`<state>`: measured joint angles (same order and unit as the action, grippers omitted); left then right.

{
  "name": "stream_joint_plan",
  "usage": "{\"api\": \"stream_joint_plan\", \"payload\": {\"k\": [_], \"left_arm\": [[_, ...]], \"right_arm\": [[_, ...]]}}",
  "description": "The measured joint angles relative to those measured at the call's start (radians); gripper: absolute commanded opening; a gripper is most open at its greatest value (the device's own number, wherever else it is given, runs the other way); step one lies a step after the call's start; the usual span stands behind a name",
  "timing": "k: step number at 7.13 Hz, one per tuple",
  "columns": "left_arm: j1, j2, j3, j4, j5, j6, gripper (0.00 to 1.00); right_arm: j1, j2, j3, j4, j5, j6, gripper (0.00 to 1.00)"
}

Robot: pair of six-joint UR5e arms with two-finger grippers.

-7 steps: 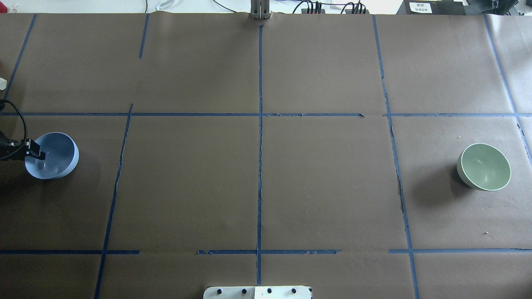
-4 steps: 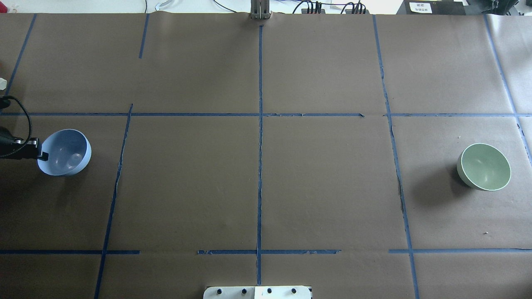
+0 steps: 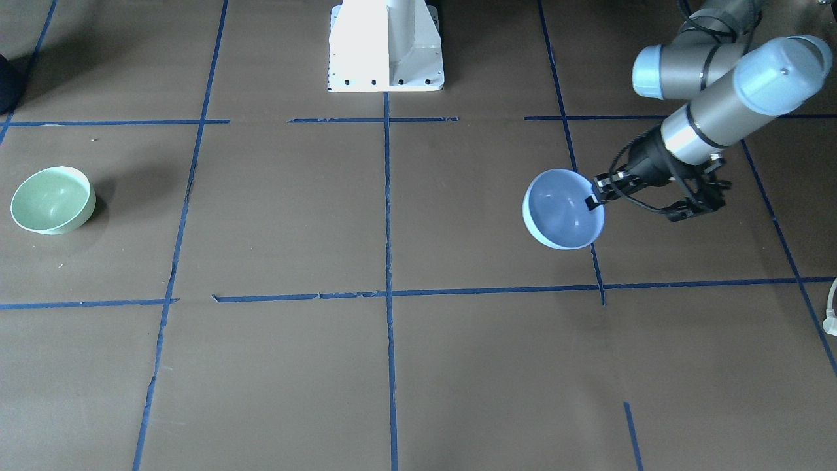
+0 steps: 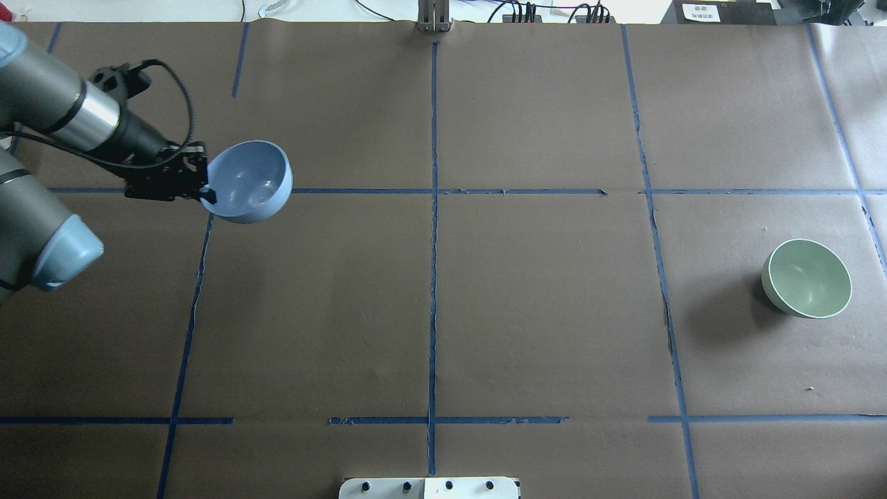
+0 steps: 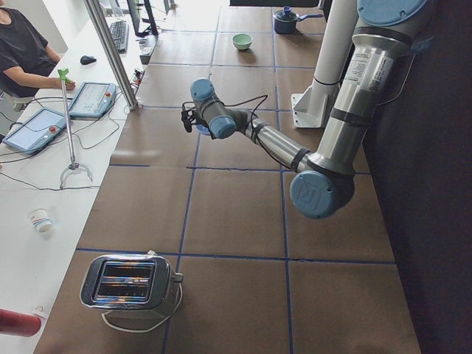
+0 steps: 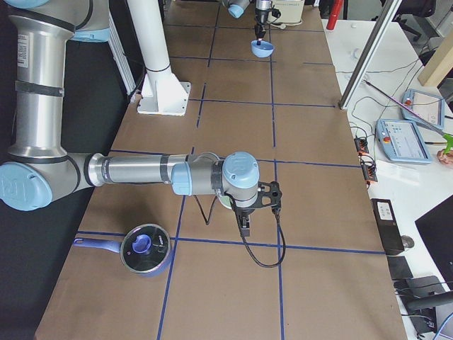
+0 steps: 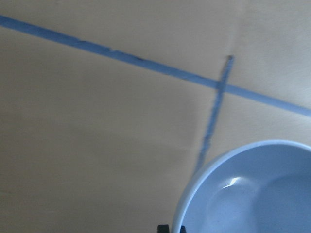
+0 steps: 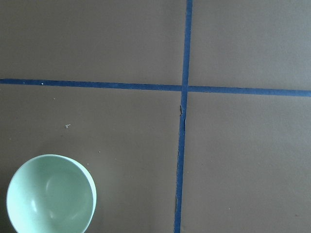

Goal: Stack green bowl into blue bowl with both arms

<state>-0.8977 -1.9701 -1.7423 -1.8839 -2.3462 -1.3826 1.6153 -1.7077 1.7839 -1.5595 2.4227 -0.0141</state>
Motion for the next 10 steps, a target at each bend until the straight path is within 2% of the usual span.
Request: {"api": "stream_joint_plan", "payload": {"k": [3,5,6,7,10], "left_arm": [[0.248,-0.227,0.122,0.035,0.265,-0.165,0.00],[0.307,-0.277,0.184,0.027,0.320,-0.181,0.03],[0.321,-0.284,0.196,0.025,0.327,-0.181,0.12],[0.331,-0.289,0.203,0.023,0.329,-0.181,0.99],[0.348,-0.285,0.211,-0.022,0.362,-0.176,1.00]], "right_arm": [[0.000,-0.001,-0.002,-0.001,0.041,0.006,1.00],[0.000,-0.002,-0.003,-0.002,0.061,0.017,1.00],[0.000,-0.002,-0.003,-0.002,0.073,0.018,1.00],[0.000,-0.002,-0.003,-0.001,0.079,0.018,1.00],[0.000,0.000,-0.002,-0.001,0.082,0.017,1.00]]}}
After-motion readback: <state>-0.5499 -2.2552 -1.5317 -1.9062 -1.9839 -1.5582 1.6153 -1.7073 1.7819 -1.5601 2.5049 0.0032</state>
